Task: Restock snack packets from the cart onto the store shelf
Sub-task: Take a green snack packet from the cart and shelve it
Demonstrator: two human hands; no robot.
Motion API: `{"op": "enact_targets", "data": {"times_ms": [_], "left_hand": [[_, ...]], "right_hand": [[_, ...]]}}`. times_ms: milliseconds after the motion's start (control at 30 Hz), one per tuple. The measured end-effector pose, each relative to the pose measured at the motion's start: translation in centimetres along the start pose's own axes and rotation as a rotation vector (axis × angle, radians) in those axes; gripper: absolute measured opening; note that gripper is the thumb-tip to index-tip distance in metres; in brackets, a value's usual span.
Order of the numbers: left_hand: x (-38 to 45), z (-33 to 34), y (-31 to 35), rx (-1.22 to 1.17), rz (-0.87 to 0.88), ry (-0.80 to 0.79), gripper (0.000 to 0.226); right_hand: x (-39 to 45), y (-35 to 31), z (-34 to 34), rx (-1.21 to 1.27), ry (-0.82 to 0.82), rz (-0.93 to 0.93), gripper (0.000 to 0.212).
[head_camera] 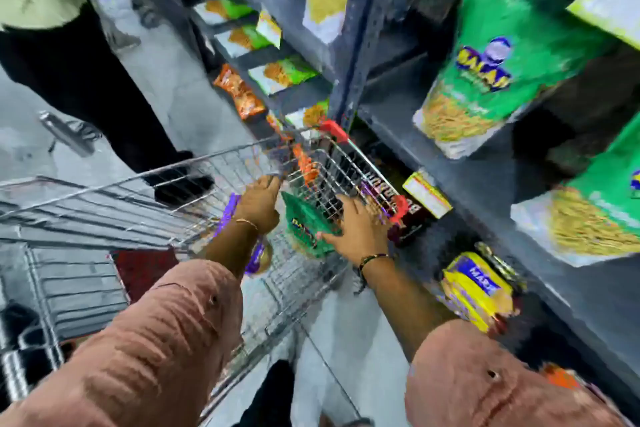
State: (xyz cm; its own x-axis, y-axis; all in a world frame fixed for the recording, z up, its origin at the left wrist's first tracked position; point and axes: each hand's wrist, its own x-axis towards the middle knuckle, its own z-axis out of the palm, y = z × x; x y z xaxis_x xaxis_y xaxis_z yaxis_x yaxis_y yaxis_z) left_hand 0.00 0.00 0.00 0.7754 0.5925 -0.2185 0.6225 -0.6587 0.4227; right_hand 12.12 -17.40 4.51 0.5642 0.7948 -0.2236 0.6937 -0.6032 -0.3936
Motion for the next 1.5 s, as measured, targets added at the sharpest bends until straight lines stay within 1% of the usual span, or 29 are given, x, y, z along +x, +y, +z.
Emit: {"op": "enact_targets", "data": {"times_ms": [33,133,167,233,267,333,400,467,500,567,633,667,733,833,967,1033,1100,1167,1233,1267,1333,1433,1467,1500], "left_hand": [[0.5,0.7,-0.8,-0.019,0.0,-0.028,0.079],[1.5,3.4,-1.9,-0.118,0.033,-0.048,0.074],[2.0,4.1,-2.1,-0.168,0.026,-0.019,0.069],[3.1,5.1,-2.5,-0.28,-0.01,0.113,0.056],[3.7,5.4,-2.8,-0.331,-0.029,0.173,0.05],[4.5,5.9,-3.0,-0.488,-0.086,0.211,0.042],[5.3,6.0,-3.2,-0.683,-0.172,0.18,0.036],[5.9,6.3,-3.5,-0.812,-0.238,0.15,0.023],[6.1,6.4,-3.5,-0.852,-0.245,0.144,0.02],[6.1,6.0,-3.3,-0.928,-0.252,0.136,0.033],[5.7,5.6,-2.6,-0.971,-0.243,0.104,0.038],[5.5,5.3,-2.1,-0.969,-0.237,0.087,0.036],[4.9,4.8,-1.2,-0.961,-0.202,0.084,0.025],[4.6,3.8,-0.6,-0.98,-0.168,0.163,0.009],[3.2,1.3,1.9,-1.043,-0.196,0.306,0.012],[2.3,0.0,3.6,-1.033,-0.186,0.332,0.018],[1.2,-1.6,5.7,-1.083,-0.18,0.366,0.017],[-0.3,-3.8,8.6,-1.086,-0.141,0.442,0.022],[-2.2,-6.3,11.8,-1.023,-0.089,0.552,0.024],[-3.0,-7.7,13.5,-0.997,-0.066,0.619,0.028],[-4.1,-10.1,16.4,-1.017,0.01,0.702,0.037],[-6.4,-13.5,21.6,-1.099,0.179,0.708,0.031],[-6.9,-14.4,23.2,-1.11,0.22,0.701,0.03],[-7.7,-15.2,24.7,-1.137,0.266,0.675,0.031]], "right_hand": [[0.9,0.0,1.3,-0.008,-0.078,0.049,0.077],[2.4,0.5,4.5,-0.073,-0.203,0.174,0.07],[2.9,0.7,5.5,-0.083,-0.234,0.219,0.07],[3.9,0.8,6.8,-0.097,-0.272,0.267,0.068],[4.2,0.8,7.0,-0.105,-0.277,0.272,0.064],[4.9,1.0,7.3,-0.127,-0.255,0.278,0.047],[5.4,1.5,7.8,-0.125,-0.208,0.303,0.031],[5.4,1.7,7.8,-0.093,-0.145,0.363,0.023],[5.4,1.7,7.7,-0.036,-0.116,0.401,0.021],[5.5,1.9,7.1,0.118,-0.055,0.471,0.018],[5.8,2.2,6.4,0.221,0.014,0.495,0.012],[5.9,2.3,5.9,0.264,0.051,0.493,0.012],[6.1,2.8,5.0,0.359,0.132,0.491,0.015],[6.1,3.4,3.4,0.47,0.243,0.432,0.021],[5.1,3.4,0.0,0.611,0.386,0.282,0.018],[3.8,3.2,-2.2,0.66,0.424,0.226,0.017],[2.5,3.2,-4.4,0.674,0.447,0.184,0.017],[1.3,3.1,-6.8,0.688,0.485,0.161,0.015],[-0.2,2.8,-9.7,0.701,0.537,0.12,0.013],[-1.0,2.5,-11.3,0.722,0.587,0.094,0.012],[-2.2,2.3,-14.4,0.832,0.689,0.065,0.008],[-5.5,2.3,-19.0,1.048,0.847,-0.041,0.024],[-6.6,2.3,-20.1,1.115,0.838,-0.051,0.031],[-7.8,2.5,-21.2,1.183,0.801,-0.052,0.044]]}}
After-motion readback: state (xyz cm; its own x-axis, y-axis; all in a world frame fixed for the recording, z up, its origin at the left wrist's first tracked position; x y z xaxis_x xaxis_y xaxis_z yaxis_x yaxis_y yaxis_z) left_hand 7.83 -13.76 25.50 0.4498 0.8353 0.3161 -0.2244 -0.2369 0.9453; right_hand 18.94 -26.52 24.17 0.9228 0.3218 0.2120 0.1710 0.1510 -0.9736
